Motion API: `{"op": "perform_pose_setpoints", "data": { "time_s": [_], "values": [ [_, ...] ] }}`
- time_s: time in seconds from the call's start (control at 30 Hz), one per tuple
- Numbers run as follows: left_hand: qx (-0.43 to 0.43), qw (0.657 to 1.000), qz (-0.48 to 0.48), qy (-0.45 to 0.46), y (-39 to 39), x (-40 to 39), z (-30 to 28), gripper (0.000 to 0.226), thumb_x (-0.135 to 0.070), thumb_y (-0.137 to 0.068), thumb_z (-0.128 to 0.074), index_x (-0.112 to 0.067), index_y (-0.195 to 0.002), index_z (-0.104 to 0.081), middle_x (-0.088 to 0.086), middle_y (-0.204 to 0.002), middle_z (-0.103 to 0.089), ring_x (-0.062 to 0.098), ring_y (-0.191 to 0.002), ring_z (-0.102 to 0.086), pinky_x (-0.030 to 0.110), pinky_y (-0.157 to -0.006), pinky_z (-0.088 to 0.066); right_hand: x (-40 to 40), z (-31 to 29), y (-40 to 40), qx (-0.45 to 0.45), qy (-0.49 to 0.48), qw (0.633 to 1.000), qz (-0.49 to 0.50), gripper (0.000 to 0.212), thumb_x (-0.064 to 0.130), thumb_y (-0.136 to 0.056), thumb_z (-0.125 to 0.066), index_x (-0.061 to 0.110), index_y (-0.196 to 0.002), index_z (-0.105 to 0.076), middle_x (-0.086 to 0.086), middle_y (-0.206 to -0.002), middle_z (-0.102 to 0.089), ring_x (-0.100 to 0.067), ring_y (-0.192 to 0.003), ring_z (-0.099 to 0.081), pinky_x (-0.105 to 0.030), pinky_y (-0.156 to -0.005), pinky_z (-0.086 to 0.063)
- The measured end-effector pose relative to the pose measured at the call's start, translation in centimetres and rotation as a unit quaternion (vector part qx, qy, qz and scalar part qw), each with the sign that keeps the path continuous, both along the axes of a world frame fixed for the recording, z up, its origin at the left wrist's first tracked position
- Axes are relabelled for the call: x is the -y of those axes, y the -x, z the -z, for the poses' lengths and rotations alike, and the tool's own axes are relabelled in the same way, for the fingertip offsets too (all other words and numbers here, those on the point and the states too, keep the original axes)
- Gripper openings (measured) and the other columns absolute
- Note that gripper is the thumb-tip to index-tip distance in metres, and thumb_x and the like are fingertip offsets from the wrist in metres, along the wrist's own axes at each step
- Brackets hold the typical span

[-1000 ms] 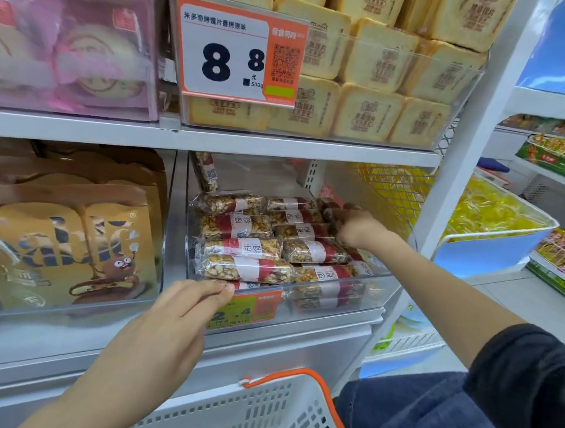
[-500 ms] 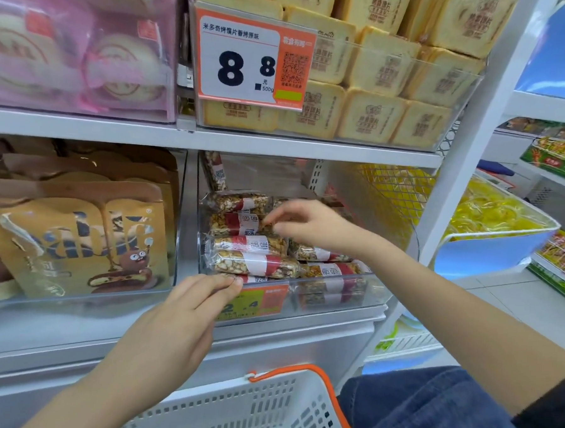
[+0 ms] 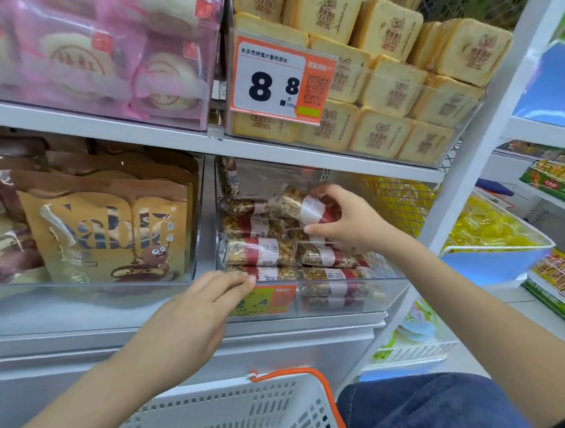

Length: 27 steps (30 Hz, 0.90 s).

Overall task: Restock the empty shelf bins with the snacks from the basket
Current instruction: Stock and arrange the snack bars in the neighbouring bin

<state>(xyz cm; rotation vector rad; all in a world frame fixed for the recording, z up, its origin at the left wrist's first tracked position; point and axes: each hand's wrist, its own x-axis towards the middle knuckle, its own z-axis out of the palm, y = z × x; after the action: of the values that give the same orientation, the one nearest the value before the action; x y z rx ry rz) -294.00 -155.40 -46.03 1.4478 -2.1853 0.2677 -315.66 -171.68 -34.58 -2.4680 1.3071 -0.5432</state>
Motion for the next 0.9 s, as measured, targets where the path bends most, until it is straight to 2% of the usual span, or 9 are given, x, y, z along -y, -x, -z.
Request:
{"op": "perform_pose_setpoints", "data": {
  "time_s": [0.13, 0.23, 0.37, 0.5, 0.6, 0.67, 0.73, 0.77, 0.9],
  "values": [
    [-0.020, 1.000, 0.004, -0.007, 0.1, 0.3, 0.4, 0.074, 0.005, -0.059, -0.079, -0.015, -0.126, -0.056, -0.006, -0.121, -0.055, 0.012, -0.111, -0.045, 0.026, -0.064, -0.057, -0.6, 1.0, -1.1, -0.031, -0.031, 0.992, -0.122, 0.057, 0.027, -0.074, -0.080, 0.024, -0.125, -0.056, 0.015, -0.116, -0.056, 0.002, -0.107, -0.049, -0.010, -0.089, -0.036],
    [-0.012, 1.000, 0.010, -0.004, 0.0, 0.1, 0.1, 0.075, 0.003, -0.058, -0.080, -0.015, -0.126, -0.055, -0.006, -0.121, -0.055, 0.012, -0.110, -0.045, 0.024, -0.064, -0.057, -1.1, 3.4, -3.8, -0.075, -0.050, 0.976, -0.198, 0.061, 0.028, -0.074, -0.079, 0.022, -0.130, -0.056, 0.012, -0.124, -0.056, 0.003, -0.109, -0.045, -0.001, -0.087, -0.029],
    [0.016, 1.000, 0.011, -0.002, -0.2, -0.2, -0.4, 0.076, -0.002, -0.056, -0.083, -0.014, -0.126, -0.057, -0.005, -0.122, -0.055, 0.011, -0.109, -0.046, 0.020, -0.064, -0.055, -0.8, 4.3, -4.5, -0.060, -0.119, 0.970, -0.202, 0.053, 0.031, -0.084, -0.070, 0.029, -0.134, -0.052, 0.025, -0.109, -0.050, 0.001, -0.106, -0.045, -0.014, -0.091, -0.031],
    [0.014, 1.000, 0.017, -0.003, -0.3, 0.1, -0.2, 0.074, 0.000, -0.058, -0.081, -0.014, -0.127, -0.057, -0.004, -0.122, -0.057, 0.012, -0.111, -0.046, 0.023, -0.067, -0.056, -0.7, 4.2, -3.8, -0.076, -0.148, 0.963, -0.210, 0.057, 0.029, -0.084, -0.070, 0.033, -0.137, -0.048, 0.015, -0.138, -0.048, 0.001, -0.125, -0.041, -0.017, -0.102, -0.031],
    [0.013, 1.000, 0.019, -0.004, -0.4, 0.1, -0.3, 0.074, 0.000, -0.058, -0.080, -0.014, -0.127, -0.056, -0.005, -0.123, -0.055, 0.012, -0.111, -0.046, 0.024, -0.066, -0.057, -0.7, 4.1, -3.7, -0.074, -0.079, 0.973, -0.205, 0.057, 0.027, -0.081, -0.073, 0.034, -0.133, -0.052, 0.013, -0.135, -0.054, -0.003, -0.123, -0.048, -0.022, -0.102, -0.038],
    [0.014, 1.000, 0.018, -0.003, -0.3, 0.0, -0.4, 0.073, 0.000, -0.058, -0.081, -0.014, -0.126, -0.058, -0.005, -0.122, -0.057, 0.011, -0.111, -0.046, 0.023, -0.067, -0.057, -0.4, 3.3, -2.8, 0.015, -0.027, 0.988, -0.154, 0.051, 0.023, -0.078, -0.076, 0.031, -0.124, -0.058, 0.010, -0.120, -0.062, 0.000, -0.103, -0.059, -0.022, -0.088, -0.048],
    [0.014, 1.000, 0.017, -0.001, -0.2, 0.0, -0.4, 0.072, -0.001, -0.059, -0.081, -0.013, -0.126, -0.058, -0.004, -0.121, -0.058, 0.011, -0.111, -0.045, 0.024, -0.069, -0.057, 0.4, 1.8, -0.5, 0.108, -0.024, 0.992, -0.055, 0.049, 0.021, -0.074, -0.079, 0.030, -0.117, -0.057, 0.005, -0.107, -0.067, 0.001, -0.078, -0.064, -0.020, -0.067, -0.053],
    [0.014, 1.000, 0.016, 0.000, -0.2, 0.0, -0.3, 0.072, -0.001, -0.059, -0.081, -0.013, -0.126, -0.058, -0.004, -0.121, -0.058, 0.011, -0.111, -0.045, 0.025, -0.071, -0.057, 0.9, 1.1, 1.1, 0.104, -0.017, 0.994, -0.005, 0.049, 0.024, -0.073, -0.081, 0.029, -0.115, -0.057, 0.003, -0.101, -0.068, -0.001, -0.073, -0.064, -0.022, -0.063, -0.054],
    [0.011, 1.000, 0.015, 0.001, -0.2, 0.1, -0.1, 0.072, 0.001, -0.057, -0.081, -0.012, -0.125, -0.059, -0.003, -0.121, -0.058, 0.013, -0.112, -0.045, 0.026, -0.073, -0.057, 3.3, 0.7, 7.6, -0.118, 0.003, 0.983, 0.142, 0.074, 0.040, -0.064, -0.084, 0.019, -0.128, -0.053, 0.001, -0.090, -0.066, -0.017, -0.084, -0.062, -0.032, -0.075, -0.051]
  ]
}}
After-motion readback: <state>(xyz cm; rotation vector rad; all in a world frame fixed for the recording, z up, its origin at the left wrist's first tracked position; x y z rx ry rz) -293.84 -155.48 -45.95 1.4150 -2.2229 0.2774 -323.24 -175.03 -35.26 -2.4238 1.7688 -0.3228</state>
